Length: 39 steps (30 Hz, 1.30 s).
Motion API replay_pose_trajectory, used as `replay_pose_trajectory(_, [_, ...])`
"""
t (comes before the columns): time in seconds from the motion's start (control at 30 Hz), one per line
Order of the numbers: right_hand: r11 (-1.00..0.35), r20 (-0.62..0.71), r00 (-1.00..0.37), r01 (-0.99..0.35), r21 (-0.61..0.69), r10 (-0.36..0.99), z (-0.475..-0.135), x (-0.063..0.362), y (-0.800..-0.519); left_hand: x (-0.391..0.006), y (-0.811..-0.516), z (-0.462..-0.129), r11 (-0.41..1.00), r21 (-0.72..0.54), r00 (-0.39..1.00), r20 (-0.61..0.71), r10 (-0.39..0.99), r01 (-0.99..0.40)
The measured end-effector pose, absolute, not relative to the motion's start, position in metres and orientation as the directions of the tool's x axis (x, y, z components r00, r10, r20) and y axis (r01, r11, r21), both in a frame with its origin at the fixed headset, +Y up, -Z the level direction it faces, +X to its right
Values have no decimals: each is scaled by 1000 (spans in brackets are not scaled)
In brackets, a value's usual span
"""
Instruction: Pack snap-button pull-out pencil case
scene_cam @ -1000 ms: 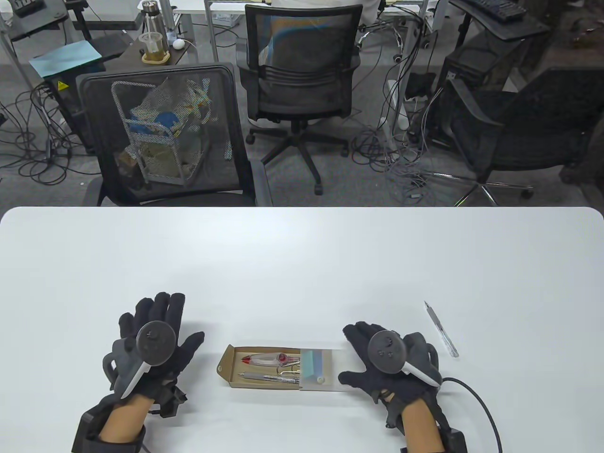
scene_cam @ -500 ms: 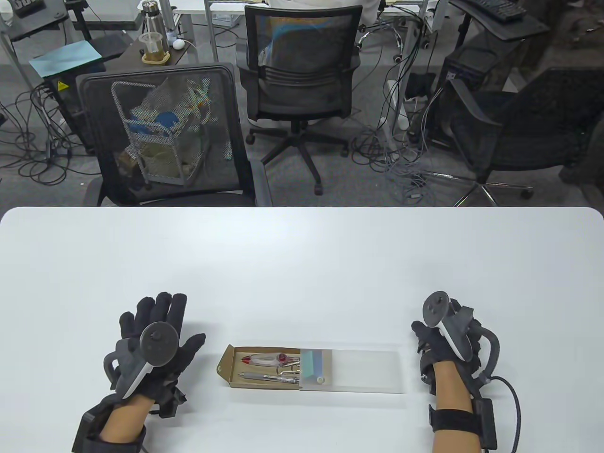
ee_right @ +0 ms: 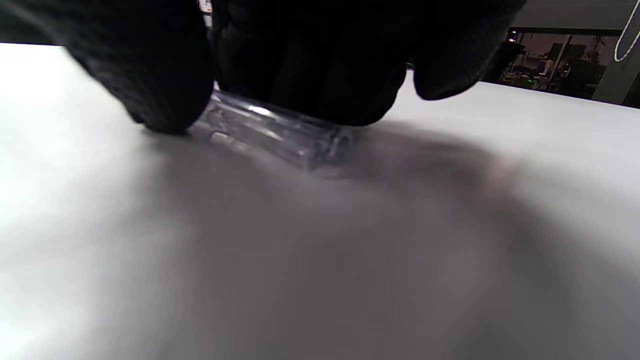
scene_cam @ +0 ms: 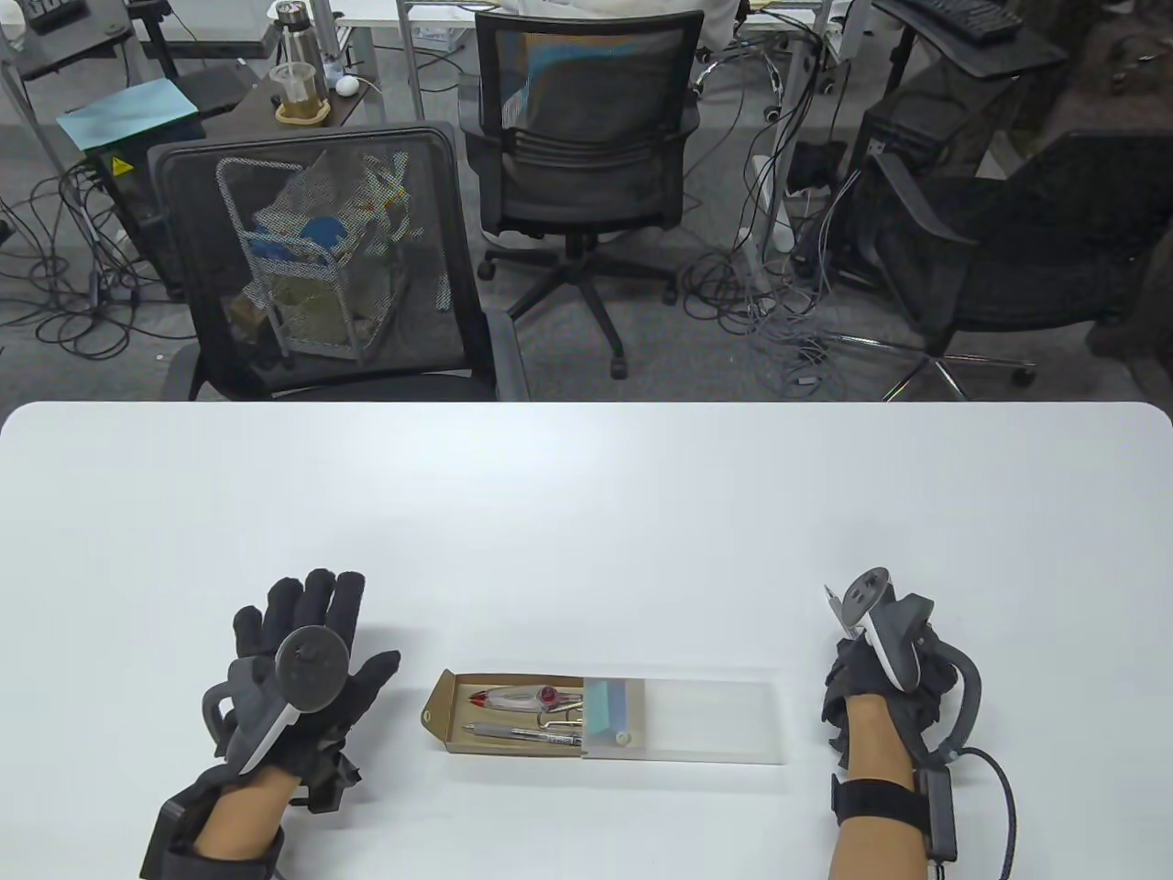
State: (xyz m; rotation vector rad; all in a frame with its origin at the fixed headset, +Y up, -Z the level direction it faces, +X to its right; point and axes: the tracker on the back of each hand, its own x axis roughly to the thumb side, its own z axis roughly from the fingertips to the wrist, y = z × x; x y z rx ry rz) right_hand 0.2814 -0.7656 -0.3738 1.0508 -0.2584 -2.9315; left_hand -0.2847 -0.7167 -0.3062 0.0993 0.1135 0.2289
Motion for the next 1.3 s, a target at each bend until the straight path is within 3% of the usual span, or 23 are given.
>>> replay_pose_trajectory(0.33, [-988,-621,-781,-35,149,-66,-373,279,-767,-286,-717,-306,968,107,966,-105,238,-227])
replay_pose_trajectory(0.57, [-998,-524,-851,5,70,-41,-370,256,-755,-287,-718,-307,968,108,966,-99,238,-227])
replay_pose_trajectory(0.7, [-999,-409,-912,30,-22,-19,-367,222,-731,-287,-718,-307,968,108,967,-95,237,-227])
replay_pose_trajectory(1.0, [-965,-44,-998,64,-256,-54,-335,97,-682,-287,-717,-305,965,130,967,-82,239,-228])
replay_pose_trajectory(1.17, [-961,145,-986,45,-271,-87,-308,36,-683,-287,-717,-305,966,135,970,-78,232,-220])
replay_pose_trajectory(1.3, [-971,316,-939,66,-231,-139,-280,-4,-704,-286,-717,-305,967,133,971,-73,228,-218])
